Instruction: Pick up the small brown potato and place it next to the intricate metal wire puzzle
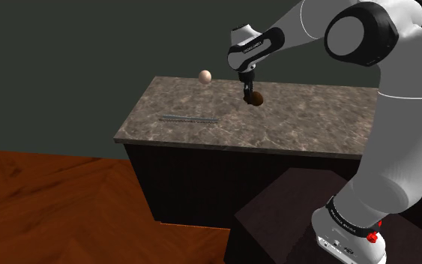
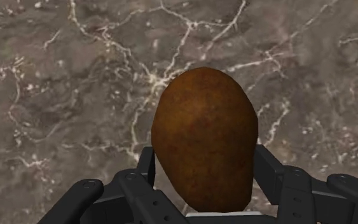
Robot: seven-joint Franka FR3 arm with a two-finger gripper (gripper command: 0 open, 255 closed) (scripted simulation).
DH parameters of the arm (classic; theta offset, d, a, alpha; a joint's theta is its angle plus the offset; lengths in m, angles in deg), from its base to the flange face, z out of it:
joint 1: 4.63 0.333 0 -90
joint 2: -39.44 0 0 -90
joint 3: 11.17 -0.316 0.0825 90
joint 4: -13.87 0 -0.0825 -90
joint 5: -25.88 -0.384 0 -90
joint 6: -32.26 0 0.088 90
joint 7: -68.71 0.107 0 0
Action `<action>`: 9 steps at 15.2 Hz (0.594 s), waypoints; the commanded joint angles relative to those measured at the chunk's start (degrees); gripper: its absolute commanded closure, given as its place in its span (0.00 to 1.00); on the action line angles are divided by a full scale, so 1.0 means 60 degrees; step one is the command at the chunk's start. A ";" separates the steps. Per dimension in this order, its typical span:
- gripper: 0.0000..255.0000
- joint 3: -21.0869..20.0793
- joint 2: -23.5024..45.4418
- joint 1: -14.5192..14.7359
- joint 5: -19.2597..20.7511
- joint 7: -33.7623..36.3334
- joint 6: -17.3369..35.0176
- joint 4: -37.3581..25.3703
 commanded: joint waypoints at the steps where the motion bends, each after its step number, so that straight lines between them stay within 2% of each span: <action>1: 1.00 0.0000 -0.0133 0.0012 -0.0003 -0.0037 -0.0220 -0.0087; 9: 1.00 0.0003 -0.0522 0.0039 -0.0023 -0.0206 -0.1082 -0.0577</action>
